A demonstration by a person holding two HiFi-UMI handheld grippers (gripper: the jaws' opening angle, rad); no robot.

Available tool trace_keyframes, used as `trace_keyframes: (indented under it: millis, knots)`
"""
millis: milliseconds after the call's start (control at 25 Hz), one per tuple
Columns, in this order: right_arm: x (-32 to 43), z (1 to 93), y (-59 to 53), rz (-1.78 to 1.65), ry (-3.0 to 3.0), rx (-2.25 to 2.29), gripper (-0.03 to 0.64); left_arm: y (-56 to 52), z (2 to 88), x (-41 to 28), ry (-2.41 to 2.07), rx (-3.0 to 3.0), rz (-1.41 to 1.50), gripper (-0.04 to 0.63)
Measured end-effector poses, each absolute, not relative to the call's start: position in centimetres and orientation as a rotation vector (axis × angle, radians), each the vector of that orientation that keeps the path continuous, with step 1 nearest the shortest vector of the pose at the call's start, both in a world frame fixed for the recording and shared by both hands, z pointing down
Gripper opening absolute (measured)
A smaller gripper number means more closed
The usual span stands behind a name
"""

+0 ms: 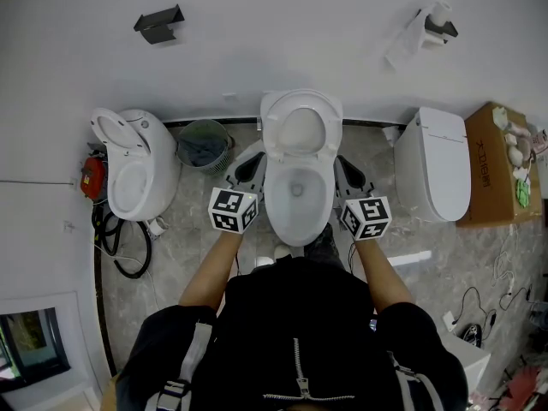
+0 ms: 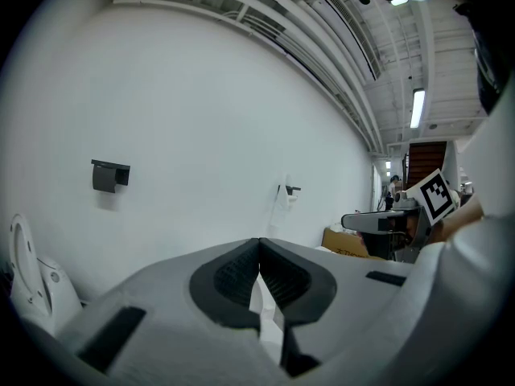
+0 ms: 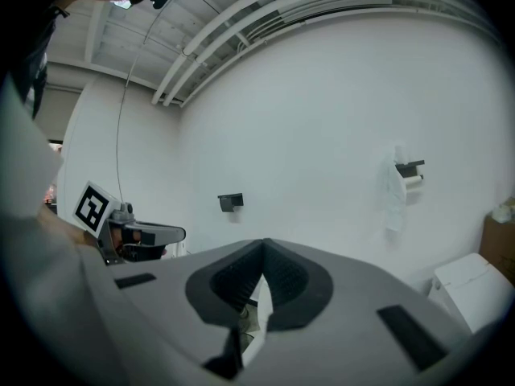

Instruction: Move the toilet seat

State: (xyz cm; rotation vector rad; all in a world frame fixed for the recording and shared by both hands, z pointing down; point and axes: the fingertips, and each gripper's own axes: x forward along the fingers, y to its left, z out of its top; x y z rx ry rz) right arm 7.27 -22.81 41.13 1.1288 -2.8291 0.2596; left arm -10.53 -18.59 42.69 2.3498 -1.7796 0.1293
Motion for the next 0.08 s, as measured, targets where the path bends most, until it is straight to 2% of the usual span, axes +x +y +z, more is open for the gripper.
trace_keyframes:
  millis: [80]
  knots:
    - [7.03, 41.14, -22.99, 0.262, -2.83, 1.125, 0.0, -18.77, 42.78, -10.73, -1.779, 2.346, 0.128, 0.006]
